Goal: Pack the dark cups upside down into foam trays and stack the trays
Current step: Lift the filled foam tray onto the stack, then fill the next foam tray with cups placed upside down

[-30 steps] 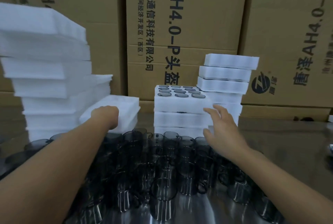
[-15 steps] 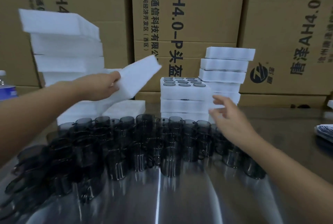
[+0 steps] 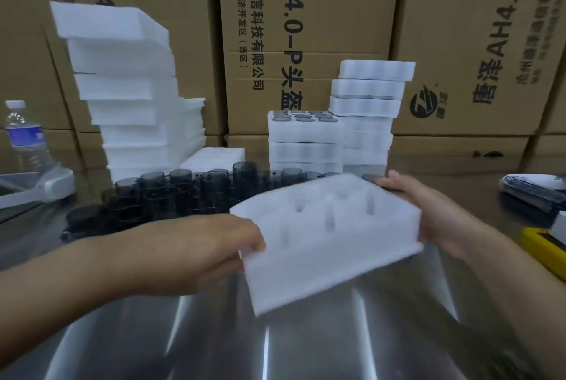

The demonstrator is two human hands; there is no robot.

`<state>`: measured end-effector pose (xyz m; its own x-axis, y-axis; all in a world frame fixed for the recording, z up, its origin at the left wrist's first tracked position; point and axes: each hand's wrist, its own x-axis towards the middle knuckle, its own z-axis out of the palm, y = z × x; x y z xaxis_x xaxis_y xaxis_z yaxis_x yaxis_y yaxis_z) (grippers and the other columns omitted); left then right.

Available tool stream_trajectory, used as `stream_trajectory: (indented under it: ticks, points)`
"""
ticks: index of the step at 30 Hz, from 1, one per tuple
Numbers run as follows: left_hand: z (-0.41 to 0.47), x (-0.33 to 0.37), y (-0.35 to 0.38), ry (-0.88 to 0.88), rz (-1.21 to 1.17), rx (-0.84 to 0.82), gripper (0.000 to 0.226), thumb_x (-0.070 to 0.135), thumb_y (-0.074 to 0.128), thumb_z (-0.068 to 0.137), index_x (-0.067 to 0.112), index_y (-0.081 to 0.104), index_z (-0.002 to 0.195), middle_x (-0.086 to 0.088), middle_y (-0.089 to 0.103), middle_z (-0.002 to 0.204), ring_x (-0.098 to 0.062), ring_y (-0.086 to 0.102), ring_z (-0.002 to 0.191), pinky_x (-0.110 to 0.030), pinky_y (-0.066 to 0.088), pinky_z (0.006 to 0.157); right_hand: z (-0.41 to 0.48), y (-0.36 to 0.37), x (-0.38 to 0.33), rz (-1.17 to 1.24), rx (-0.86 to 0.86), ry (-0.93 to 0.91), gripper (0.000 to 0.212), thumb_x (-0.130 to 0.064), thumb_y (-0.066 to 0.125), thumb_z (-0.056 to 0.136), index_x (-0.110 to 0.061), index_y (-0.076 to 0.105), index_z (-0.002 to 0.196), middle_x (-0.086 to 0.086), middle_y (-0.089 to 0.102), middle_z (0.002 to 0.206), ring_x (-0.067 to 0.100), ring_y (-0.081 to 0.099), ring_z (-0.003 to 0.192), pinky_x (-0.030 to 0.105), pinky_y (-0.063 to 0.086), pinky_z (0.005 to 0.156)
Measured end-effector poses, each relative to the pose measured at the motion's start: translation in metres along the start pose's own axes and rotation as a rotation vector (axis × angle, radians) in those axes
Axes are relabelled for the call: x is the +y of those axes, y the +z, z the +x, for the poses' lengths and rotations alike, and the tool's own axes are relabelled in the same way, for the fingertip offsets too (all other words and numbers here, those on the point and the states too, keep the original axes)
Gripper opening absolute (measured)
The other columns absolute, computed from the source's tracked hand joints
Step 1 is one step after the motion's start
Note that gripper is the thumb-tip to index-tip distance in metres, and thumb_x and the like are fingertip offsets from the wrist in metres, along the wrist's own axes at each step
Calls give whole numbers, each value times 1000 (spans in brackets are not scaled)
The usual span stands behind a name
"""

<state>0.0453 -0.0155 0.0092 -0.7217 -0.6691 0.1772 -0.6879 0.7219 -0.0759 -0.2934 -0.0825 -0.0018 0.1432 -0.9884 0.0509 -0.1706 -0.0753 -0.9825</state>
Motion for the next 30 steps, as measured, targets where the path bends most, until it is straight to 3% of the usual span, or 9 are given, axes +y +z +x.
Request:
stream_trajectory:
  ticks: [3, 5, 7, 12, 16, 19, 23, 26, 30]
  points:
    - [3, 3, 35, -19, -35, 18, 25, 20, 54, 95, 28, 55, 118, 13, 53, 129, -3, 46, 122, -21, 40, 101, -9, -5, 20, -77, -3, 11, 51, -53, 68, 66, -34, 67, 113, -11, 73, 104, 7, 70, 92, 24, 54, 69]
    - [2, 5, 41, 21, -104, 42, 27, 11, 61, 87, 22, 61, 112, 10, 59, 117, -9, 53, 115, -28, 44, 98, -13, -10, 31, -128, -36, 42, 57, -48, 72, 63, -35, 62, 118, -9, 74, 102, 12, 71, 93, 30, 57, 76]
    - [-4, 6, 28, 16, -154, -31, 34, 13, 59, 79, 31, 60, 109, 15, 60, 113, -7, 55, 110, -31, 46, 94, -17, -11, 39, -195, -88, 61, 60, -45, 75, 63, -35, 60, 119, -6, 74, 103, 18, 71, 94, 37, 55, 83]
    - [21, 0, 5, -146, -331, -322, 39, 20, 57, 72, 49, 56, 98, 34, 36, 117, 7, 45, 108, -20, 43, 90, -17, -9, 44, -240, -85, 46, 52, -49, 71, 72, -34, 57, 121, -8, 74, 96, 12, 71, 85, 21, 54, 65]
    - [39, -5, -11, -247, -448, -281, 28, 43, 61, 75, 51, 57, 102, 32, 42, 100, 12, 46, 92, -16, 41, 85, -5, -13, 31, -419, -2, -12, 34, -45, 62, 87, -34, 58, 119, -4, 70, 100, 10, 67, 84, 21, 53, 69]
    - [64, -11, -11, -276, -364, -133, 27, 55, 58, 85, 46, 58, 110, 27, 46, 112, 9, 47, 102, -11, 37, 84, 10, -4, 18, -570, 1, -97, 26, -45, 58, 90, -39, 60, 115, -18, 65, 105, -7, 60, 91, 8, 44, 67]
    - [115, -11, 23, -310, -207, -14, 42, 55, 50, 90, 32, 57, 125, 13, 51, 129, -8, 46, 119, -33, 40, 101, 34, 28, 7, -669, -19, -179, 18, -45, 54, 93, -35, 68, 96, -13, 68, 104, 9, 61, 105, 22, 47, 84]
    - [133, -10, 55, -346, -259, 173, 25, 42, 53, 90, 26, 70, 100, 12, 65, 101, -10, 54, 99, -35, 47, 88, 44, 47, 14, -664, -101, -108, 45, -48, 50, 95, -9, 66, 78, 3, 69, 65, 29, 67, 88, 33, 47, 70]
    - [139, -15, 77, -380, -269, 290, 23, 35, 52, 88, 23, 71, 85, 9, 65, 80, -11, 55, 84, -27, 36, 76, 52, 49, 25, -764, -118, -63, 52, -50, 45, 95, -20, 41, 53, -6, 53, 40, 33, 67, 76, 30, 36, 57]
